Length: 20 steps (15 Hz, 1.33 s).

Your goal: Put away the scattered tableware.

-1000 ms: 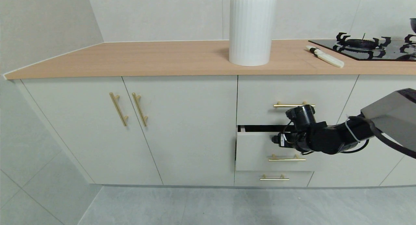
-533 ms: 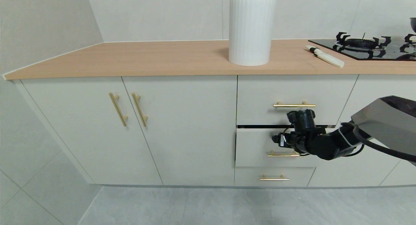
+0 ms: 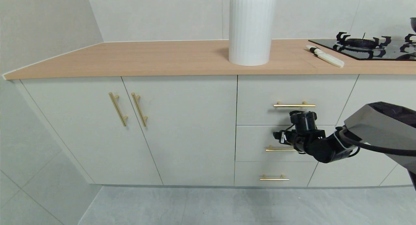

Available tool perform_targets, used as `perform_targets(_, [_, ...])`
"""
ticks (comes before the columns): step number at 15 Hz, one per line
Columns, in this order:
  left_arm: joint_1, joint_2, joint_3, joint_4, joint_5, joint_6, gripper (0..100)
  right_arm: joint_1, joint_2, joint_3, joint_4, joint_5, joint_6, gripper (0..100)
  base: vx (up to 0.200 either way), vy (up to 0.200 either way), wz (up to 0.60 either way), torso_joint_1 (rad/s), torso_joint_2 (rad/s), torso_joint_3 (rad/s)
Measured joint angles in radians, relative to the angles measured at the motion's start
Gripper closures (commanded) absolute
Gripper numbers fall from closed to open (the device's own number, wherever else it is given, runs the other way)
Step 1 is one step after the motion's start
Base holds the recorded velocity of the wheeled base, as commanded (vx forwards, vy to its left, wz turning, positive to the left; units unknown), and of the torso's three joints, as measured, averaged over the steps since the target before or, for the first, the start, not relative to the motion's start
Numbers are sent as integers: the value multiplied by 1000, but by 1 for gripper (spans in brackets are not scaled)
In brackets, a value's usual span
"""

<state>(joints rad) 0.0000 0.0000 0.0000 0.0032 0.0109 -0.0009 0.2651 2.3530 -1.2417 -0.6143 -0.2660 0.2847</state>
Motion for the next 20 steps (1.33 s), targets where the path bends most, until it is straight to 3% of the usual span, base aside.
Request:
perform_targets(15, [0, 0, 0, 0, 0, 0, 0, -12, 19, -9, -65, -20, 1, 0, 0, 0, 0, 0, 0, 0])
perform_targets(20, [0, 0, 0, 0, 0, 0, 0, -3, -207, 135, 164, 5, -3, 0, 0, 0, 0, 0, 0, 0])
